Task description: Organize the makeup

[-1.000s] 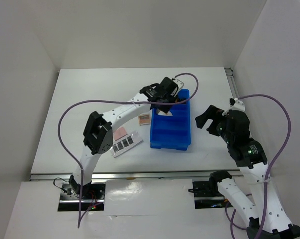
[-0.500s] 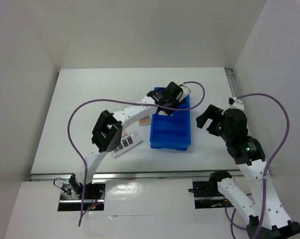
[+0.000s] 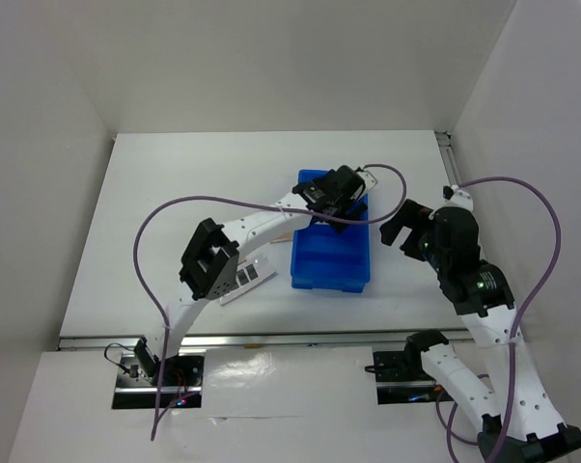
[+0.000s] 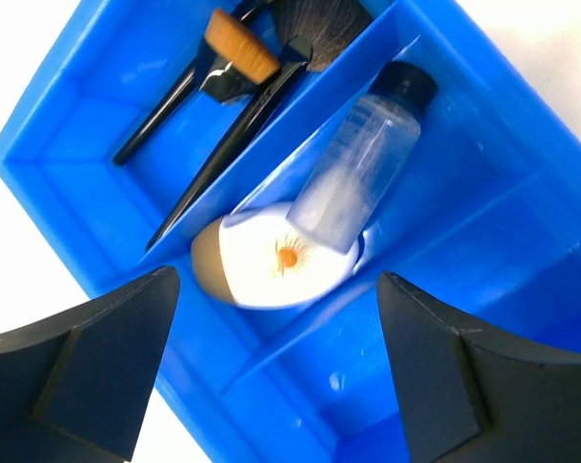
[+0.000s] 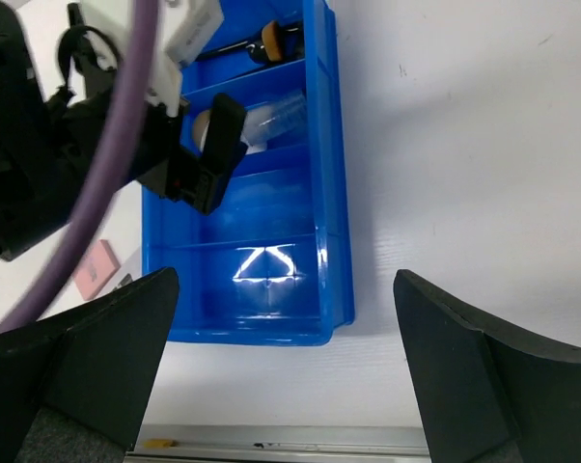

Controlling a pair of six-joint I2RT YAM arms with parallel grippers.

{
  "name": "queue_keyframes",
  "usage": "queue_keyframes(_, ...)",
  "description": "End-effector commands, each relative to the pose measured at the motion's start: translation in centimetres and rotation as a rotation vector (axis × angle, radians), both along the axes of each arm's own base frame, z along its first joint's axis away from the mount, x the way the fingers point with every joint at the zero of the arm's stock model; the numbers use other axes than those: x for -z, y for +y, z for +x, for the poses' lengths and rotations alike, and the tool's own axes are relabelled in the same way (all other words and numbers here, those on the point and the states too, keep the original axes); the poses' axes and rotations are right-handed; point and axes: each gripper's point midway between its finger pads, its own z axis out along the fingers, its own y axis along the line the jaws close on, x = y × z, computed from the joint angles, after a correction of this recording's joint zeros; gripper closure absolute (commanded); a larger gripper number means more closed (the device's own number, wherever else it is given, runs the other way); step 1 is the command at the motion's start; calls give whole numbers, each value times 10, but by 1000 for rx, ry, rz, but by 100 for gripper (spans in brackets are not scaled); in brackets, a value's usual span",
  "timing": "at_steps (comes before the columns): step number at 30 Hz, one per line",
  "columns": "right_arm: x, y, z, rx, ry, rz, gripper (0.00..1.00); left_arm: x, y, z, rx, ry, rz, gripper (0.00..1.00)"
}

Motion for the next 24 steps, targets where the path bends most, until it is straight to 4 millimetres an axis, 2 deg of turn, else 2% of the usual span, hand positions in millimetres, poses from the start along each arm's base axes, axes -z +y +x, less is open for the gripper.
queue_keyframes(1, -25, -6, 1, 18, -60, -23, 0, -82, 18, -1, -95, -86, -120, 7)
queue_keyframes(2, -27, -7, 0, 19, -69, -20, 0, -104, 30, -5, -123, -93, -158, 13)
queue_keyframes(5, -29, -7, -2, 19, -78, -18, 0, -102, 82, -21, -301, 9, -156, 22)
queue_keyframes(6, -29, -7, -2, 19, -78, -18, 0, -120, 96, -35, -352, 16, -200, 23)
queue_keyframes(7, -31, -7, -3, 19, -87, -16, 0, -95, 118, -49, -389, 62, -134, 23)
queue_keyframes(8, -31, -7, -3, 19, -87, -16, 0, -88, 125, -63, -392, 80, -121, 22)
queue_keyframes(9, -31, -7, -3, 19, -87, -16, 0, -100, 139, -75, -426, 52, -137, 19)
queue_keyframes(10, -25, -7, -3, 19, -74, -19, 0, -68, 155, -95, -442, 93, -60, 19)
queue_keyframes(13, -27, -4, -2, -4, -82, -15, 0, -41, 169, -124, -505, 152, -55, 18)
queue_keyframes(14, -23, -3, 1, -4, -75, -17, 0, -23, 181, -136, -525, 175, -29, 18)
queue_keyframes(15, -26, 0, 2, -16, -87, -8, 0, -13, 182, -145, -525, 193, -27, 18)
queue_keyframes(16, -26, 0, 2, -17, -87, -8, 0, 7, 191, -157, -543, 231, -6, 18)
queue_keyframes(17, -26, 2, 4, -25, -88, -3, 0, 14, 192, -162, -535, 233, -2, 19)
queue_keyframes(19, -29, 5, 5, -37, -97, 5, 0, 26, 188, -167, -515, 243, -8, 34)
queue_keyframes(20, -29, 5, 8, -37, -97, 5, 0, 35, 189, -171, -509, 244, 16, 36)
queue_keyframes(24, -26, 9, 8, -56, -85, 13, 0, 64, 191, -173, -510, 242, 62, 32)
